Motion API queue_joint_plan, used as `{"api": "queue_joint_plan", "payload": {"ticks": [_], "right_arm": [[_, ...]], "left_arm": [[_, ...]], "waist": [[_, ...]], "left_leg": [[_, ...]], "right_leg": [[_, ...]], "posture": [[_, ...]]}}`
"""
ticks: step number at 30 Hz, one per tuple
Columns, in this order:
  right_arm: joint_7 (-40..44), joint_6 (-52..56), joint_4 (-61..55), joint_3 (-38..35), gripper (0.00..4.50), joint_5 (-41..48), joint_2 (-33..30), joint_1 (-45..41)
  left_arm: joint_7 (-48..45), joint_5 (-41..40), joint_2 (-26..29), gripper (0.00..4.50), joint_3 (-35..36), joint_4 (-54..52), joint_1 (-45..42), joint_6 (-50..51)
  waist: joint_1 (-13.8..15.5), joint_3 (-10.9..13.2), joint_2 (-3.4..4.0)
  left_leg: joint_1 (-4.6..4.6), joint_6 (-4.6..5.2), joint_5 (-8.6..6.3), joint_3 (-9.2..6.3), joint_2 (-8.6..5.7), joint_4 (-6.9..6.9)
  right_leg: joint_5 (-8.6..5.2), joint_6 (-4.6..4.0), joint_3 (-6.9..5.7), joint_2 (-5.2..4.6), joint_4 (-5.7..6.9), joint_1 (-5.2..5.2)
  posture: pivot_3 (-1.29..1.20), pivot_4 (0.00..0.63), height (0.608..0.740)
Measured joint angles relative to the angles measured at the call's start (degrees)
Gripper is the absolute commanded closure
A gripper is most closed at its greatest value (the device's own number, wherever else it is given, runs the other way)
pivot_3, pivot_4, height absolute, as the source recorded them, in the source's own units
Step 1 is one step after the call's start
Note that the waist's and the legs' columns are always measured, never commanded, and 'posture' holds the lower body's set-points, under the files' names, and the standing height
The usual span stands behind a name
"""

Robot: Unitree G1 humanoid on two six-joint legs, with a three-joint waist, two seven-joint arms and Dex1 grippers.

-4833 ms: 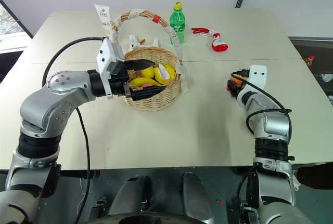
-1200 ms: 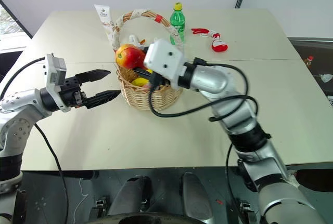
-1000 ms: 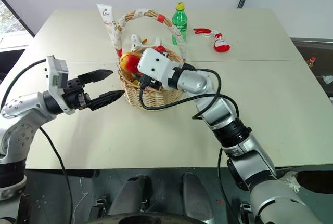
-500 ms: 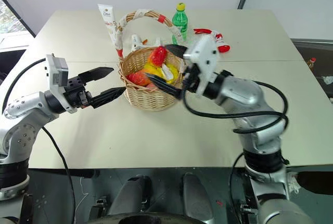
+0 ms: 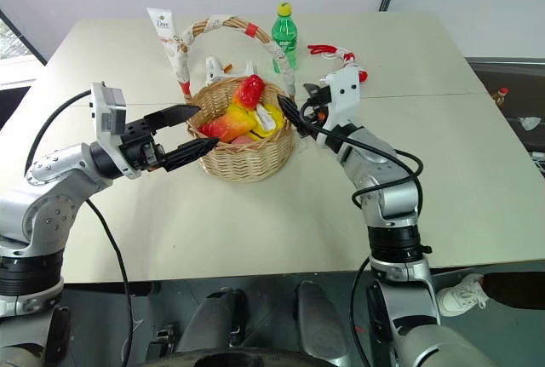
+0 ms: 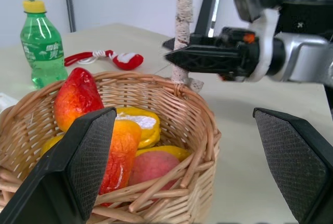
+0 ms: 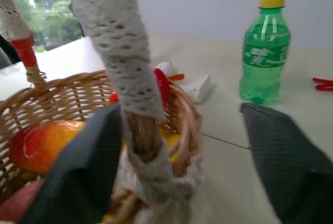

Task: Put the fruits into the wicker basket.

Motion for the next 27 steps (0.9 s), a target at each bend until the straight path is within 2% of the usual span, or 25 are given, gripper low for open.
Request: {"api": "queue_joint_plan", "payload": {"ticks": [4,9,11,16,18,22,27], "right_arm": [[0.77,-1.44,0.36,0.11,4.46,-0.31,-0.12,-0.01],[-0.82,-2.32,-0.81,-1.76,4.46,-1.09,-2.2,1.19],[-2.92,-2.66,-2.09,-5.31,4.46,-1.13,-3.97,2.34],[-11.67,-6.17,-0.94,-19.95,4.46,-3.98,-11.9,3.8],[-13.86,-7.88,2.14,-23.42,4.46,-5.31,-14.16,3.92],[-16.42,-10.33,9.82,-27.08,4.46,-5.69,-14.61,4.04],[-16.53,-11.31,12.27,-27.93,2.1,-5.29,-14.77,5.88]], "left_arm": [[0.98,-0.03,-0.31,0.0,0.07,-0.73,1.16,0.0],[1.6,-0.04,-1.59,0.0,-0.17,-1.13,1.01,-0.09],[1.9,-0.02,-2.21,0.0,-0.35,-1.2,0.85,-0.13],[1.94,1.96,-3.6,0.0,-1.6,0.44,-0.38,-2.33],[1.91,2.78,-4.95,0.0,-2.82,2.11,-1.55,-2.99],[1.99,4.45,-6.8,0.0,-4.44,4.36,-3.49,-4.55],[1.95,5.04,-7.05,0.0,-4.73,5.22,-3.62,-5.1]], "waist": [[0.12,0.0,0.0],[0.23,0.0,0.0],[0.51,0.01,0.01],[1.56,0.01,0.01],[1.52,0.01,0.01],[0.41,0.0,0.05],[-0.28,0.02,0.13]], "left_leg": [[0.0,0.0,0.0,0.0,-0.02,0.02],[0.0,0.0,0.0,-0.01,-0.02,0.02],[-0.03,0.0,0.0,-0.02,-0.04,0.02],[-0.04,0.0,0.0,0.1,-0.19,0.0],[-0.03,0.0,0.0,0.2,-0.18,0.01],[0.08,0.01,0.0,0.33,-0.1,-0.01],[0.09,0.01,0.0,0.36,-0.04,-0.03]], "right_leg": [[0.0,0.01,0.0,-0.07,-0.01,0.02],[0.0,0.01,0.0,-0.05,-0.01,0.02],[0.0,0.01,0.0,-0.07,-0.02,0.02],[0.0,0.01,0.01,-0.06,-0.1,0.03],[0.0,0.01,0.01,-0.02,-0.12,0.06],[0.0,0.01,0.11,0.08,-0.06,0.05],[0.0,0.01,0.2,0.13,-0.01,0.01]], "posture": [[0.0,0.15,0.74],[0.0,0.15,0.74],[0.0,0.15,0.74],[0.0,0.15,0.74],[0.0,0.15,0.74],[0.0,0.15,0.74],[0.0,0.15,0.74]]}}
